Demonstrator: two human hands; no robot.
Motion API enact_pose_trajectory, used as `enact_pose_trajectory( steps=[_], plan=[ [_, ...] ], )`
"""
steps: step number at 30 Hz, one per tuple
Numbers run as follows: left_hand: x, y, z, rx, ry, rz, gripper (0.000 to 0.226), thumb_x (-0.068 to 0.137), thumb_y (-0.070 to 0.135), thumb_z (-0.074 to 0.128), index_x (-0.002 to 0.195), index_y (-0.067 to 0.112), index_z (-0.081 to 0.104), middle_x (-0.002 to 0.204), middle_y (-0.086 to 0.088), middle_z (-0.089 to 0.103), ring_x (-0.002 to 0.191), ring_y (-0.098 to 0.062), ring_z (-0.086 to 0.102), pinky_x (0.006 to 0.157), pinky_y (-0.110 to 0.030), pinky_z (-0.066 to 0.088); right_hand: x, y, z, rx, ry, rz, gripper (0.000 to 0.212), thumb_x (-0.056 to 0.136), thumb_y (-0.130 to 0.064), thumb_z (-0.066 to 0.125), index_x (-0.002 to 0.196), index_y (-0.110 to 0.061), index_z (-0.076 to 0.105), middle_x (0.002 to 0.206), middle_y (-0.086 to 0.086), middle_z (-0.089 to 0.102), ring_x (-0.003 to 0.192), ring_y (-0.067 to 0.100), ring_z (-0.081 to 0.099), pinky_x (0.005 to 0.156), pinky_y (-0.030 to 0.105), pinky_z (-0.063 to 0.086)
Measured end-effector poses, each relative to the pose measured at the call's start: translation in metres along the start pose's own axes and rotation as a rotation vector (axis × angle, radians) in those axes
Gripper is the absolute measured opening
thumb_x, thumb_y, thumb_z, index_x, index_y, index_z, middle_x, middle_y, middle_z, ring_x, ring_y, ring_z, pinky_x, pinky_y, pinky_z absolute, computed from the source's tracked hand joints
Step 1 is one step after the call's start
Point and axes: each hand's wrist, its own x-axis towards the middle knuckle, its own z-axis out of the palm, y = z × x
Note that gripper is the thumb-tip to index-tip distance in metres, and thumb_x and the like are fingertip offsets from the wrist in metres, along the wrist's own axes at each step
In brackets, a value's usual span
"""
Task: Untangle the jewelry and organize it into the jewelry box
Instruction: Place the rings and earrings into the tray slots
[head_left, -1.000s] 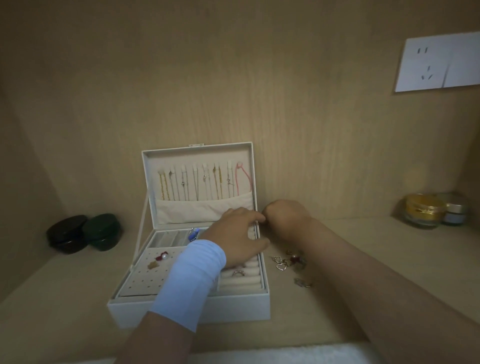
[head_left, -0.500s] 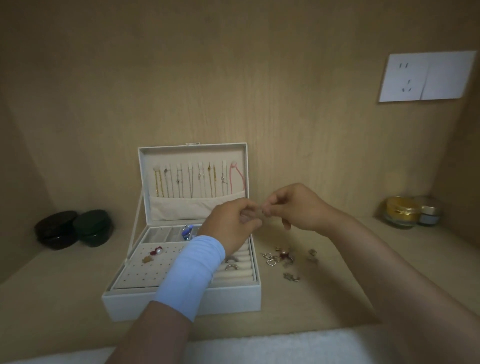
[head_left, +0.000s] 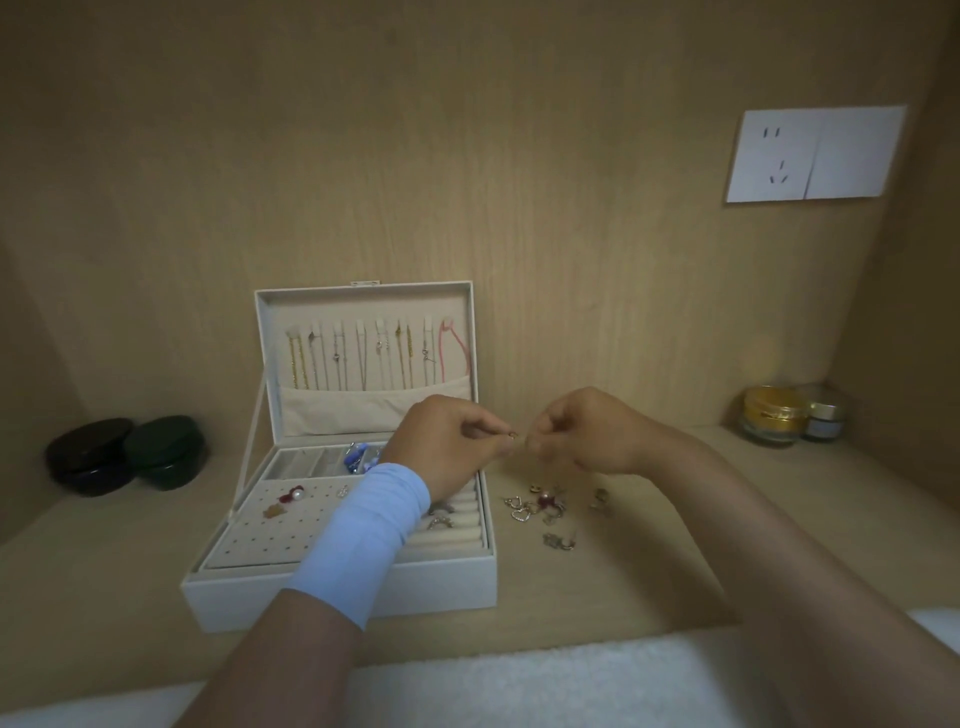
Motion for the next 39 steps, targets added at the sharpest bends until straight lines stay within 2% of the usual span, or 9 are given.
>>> enact_pose_trajectory(
  steps=[3,13,17,20,22,26,31,35,39],
  plan=[
    [0.0,0.003,0.0,0.032,0.003,-0.013,0.008,0.077,0.032,0.079,0.073,0.037,0.074,0.075,0.02,0.069,0.062,0.004,0.06,0.064,-0.023,0.052,-0.001,0.009,0.004,-0.271,-0.123,0.018,0.016,0.08,-0.017,0.076,0.079,-0.032,0.075,0.086,-0.011,0.075,0.074,0.0,0.065,0.071,0.018,0.052],
    [-0.005,0.01,-0.009,-0.008,-0.026,-0.028,0.009,0.08,0.023,0.078,0.073,0.021,0.073,0.044,0.022,0.054,0.042,0.003,0.044,0.054,-0.015,0.038,0.004,0.008,0.016,-0.459,-0.164,0.025,0.012,0.074,-0.029,0.077,0.086,-0.033,0.08,0.069,-0.023,0.066,0.078,0.004,0.064,0.073,0.025,0.054],
    [-0.007,0.011,-0.011,-0.008,-0.028,-0.019,0.009,0.08,0.02,0.078,0.072,0.021,0.072,0.048,0.023,0.057,0.042,0.003,0.045,0.055,-0.015,0.039,0.004,0.01,0.015,-0.438,-0.176,0.016,0.007,0.074,-0.029,0.08,0.079,-0.033,0.079,0.073,-0.019,0.071,0.072,-0.002,0.062,0.068,0.024,0.05],
    [-0.008,0.011,-0.016,-0.056,0.001,0.0,0.012,0.078,0.015,0.076,0.082,0.025,0.072,0.071,0.015,0.07,0.051,-0.005,0.049,0.062,-0.025,0.049,0.004,0.012,0.013,-0.432,-0.199,0.024,0.005,0.074,-0.027,0.079,0.075,-0.032,0.078,0.074,-0.014,0.073,0.071,0.004,0.067,0.069,0.029,0.056],
    [-0.011,0.011,-0.021,-0.061,0.012,0.003,0.019,0.081,0.014,0.074,0.092,0.029,0.073,0.08,0.01,0.071,0.056,-0.012,0.052,0.066,-0.028,0.052,0.001,0.01,0.01,-0.389,-0.226,0.026,0.006,0.077,-0.025,0.075,0.077,-0.03,0.08,0.075,-0.011,0.075,0.069,0.009,0.069,0.067,0.032,0.058],
    [-0.025,0.009,-0.037,-0.035,0.037,-0.008,0.018,0.088,0.014,0.068,0.092,0.029,0.077,0.088,0.009,0.071,0.063,-0.009,0.059,0.063,-0.011,0.049,-0.004,-0.004,0.002,-0.183,-0.169,-0.023,0.01,0.082,-0.016,0.074,0.077,-0.022,0.08,0.067,-0.015,0.073,0.054,-0.003,0.06,0.055,0.018,0.047],
    [-0.042,-0.004,-0.065,0.031,0.041,-0.067,0.015,0.088,0.021,0.069,0.089,0.034,0.077,0.092,0.013,0.071,0.08,-0.008,0.061,0.081,-0.021,0.048,-0.014,-0.041,0.004,0.157,-0.141,-0.08,0.003,0.084,-0.015,0.078,0.086,-0.012,0.079,0.084,-0.002,0.078,0.044,0.013,0.058,0.047,0.011,0.039],
    [-0.052,-0.012,-0.096,0.034,0.063,-0.079,0.015,0.089,0.019,0.068,0.091,0.032,0.076,0.098,0.017,0.069,0.088,0.0,0.063,0.081,-0.015,0.048,-0.011,-0.079,0.028,0.338,-0.13,-0.092,0.011,0.082,-0.015,0.081,0.091,-0.012,0.077,0.082,0.008,0.077,0.043,0.013,0.052,0.04,0.019,0.032],
    [-0.061,-0.035,-0.122,-0.031,0.155,-0.163,0.015,0.088,0.021,0.069,0.088,0.034,0.076,0.09,0.01,0.071,0.083,-0.016,0.065,0.077,-0.033,0.058,0.002,-0.107,0.052,0.407,-0.134,-0.111,0.017,0.087,-0.012,0.075,0.102,-0.02,0.075,0.088,0.013,0.077,0.046,0.015,0.051,0.04,0.021,0.037]
  ],
)
